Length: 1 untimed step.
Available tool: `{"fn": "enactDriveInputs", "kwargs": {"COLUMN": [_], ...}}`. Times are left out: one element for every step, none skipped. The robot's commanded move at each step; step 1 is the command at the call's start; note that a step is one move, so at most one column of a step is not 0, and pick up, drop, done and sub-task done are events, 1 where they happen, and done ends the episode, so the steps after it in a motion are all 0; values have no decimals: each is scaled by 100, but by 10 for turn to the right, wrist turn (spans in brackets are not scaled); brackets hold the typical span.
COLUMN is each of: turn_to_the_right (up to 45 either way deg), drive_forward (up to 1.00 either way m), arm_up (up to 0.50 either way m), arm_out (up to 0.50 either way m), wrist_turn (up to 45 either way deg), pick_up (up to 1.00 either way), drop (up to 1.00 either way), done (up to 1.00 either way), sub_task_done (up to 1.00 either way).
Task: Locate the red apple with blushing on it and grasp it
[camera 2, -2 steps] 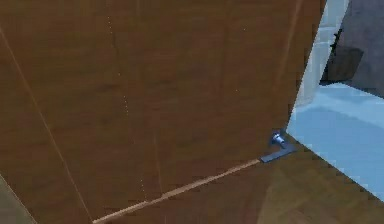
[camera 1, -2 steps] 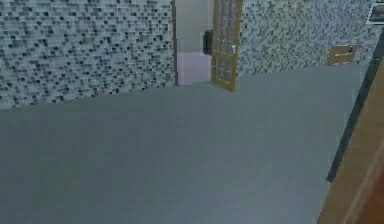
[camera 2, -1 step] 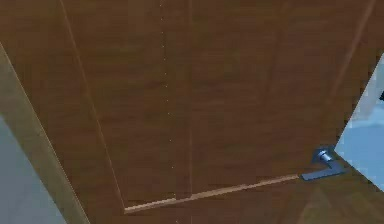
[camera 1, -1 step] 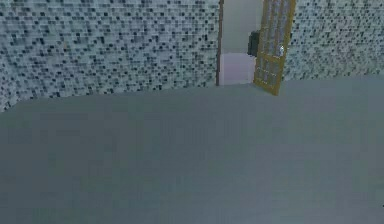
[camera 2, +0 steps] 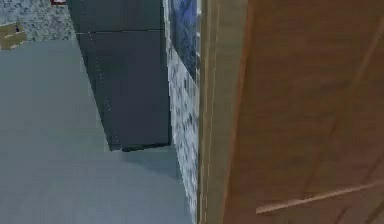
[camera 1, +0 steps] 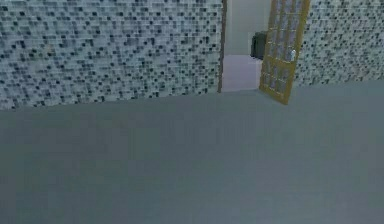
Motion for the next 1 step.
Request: {"fn": "enactDriveInputs", "kwargs": {"turn_to_the_right": [390], "drive_forward": [0], "arm_up": [0], "arm_out": [0], "wrist_turn": [0], "pick_up": [0], "drop": [0], "done": [0], "sub_task_done": [0]}}
